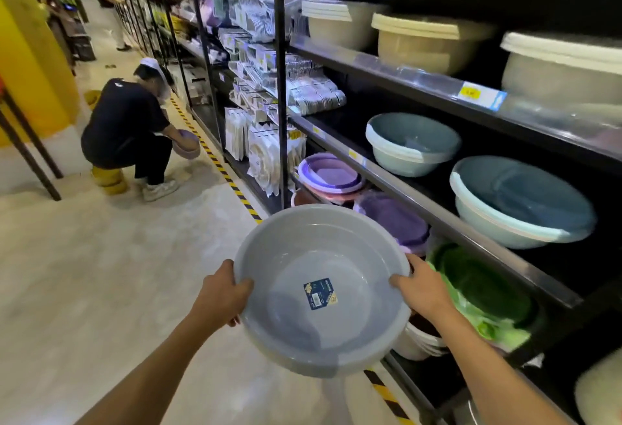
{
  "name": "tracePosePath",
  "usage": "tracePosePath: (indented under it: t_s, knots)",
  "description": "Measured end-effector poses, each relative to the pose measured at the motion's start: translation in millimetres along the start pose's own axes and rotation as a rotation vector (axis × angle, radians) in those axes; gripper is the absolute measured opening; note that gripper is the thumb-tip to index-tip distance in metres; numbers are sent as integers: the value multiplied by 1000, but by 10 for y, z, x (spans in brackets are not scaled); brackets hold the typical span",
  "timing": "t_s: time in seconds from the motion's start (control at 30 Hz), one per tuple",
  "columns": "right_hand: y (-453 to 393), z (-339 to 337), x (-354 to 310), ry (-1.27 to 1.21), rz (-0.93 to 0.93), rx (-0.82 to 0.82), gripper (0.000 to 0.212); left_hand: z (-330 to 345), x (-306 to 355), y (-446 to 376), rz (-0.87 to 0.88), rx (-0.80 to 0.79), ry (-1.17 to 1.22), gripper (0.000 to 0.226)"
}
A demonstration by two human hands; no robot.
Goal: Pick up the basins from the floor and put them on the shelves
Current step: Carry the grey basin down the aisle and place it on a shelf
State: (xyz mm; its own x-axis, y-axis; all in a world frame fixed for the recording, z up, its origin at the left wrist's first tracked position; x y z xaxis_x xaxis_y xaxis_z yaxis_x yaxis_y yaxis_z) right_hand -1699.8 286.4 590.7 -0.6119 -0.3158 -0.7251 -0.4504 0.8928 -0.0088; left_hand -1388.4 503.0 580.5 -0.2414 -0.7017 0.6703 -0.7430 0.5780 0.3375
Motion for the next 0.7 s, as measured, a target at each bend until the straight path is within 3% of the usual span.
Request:
tracePosePath:
  t_s: [0.2,0.7]
  knots:
    - [-340,74,-191,2,24,41,26,-134,209,-459,42,-4,-27,19]
    - [-1331,489,-162,13,87,44,27,3,439,-1652,63,-27,-98,18]
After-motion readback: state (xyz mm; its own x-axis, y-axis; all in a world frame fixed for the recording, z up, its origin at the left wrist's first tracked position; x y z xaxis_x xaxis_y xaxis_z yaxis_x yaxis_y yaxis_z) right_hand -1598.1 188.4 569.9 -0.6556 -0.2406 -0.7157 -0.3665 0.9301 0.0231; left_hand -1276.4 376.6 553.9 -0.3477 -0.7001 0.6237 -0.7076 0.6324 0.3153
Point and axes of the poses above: each hand's wrist, its own y-axis away from the middle knuckle, its own z-axis out of the palm, x = y × z, the point moved 3 cm from there along -y, towards the middle knuckle, and after that the axes turned 11 degrees about -z, right-handed, at the moved point
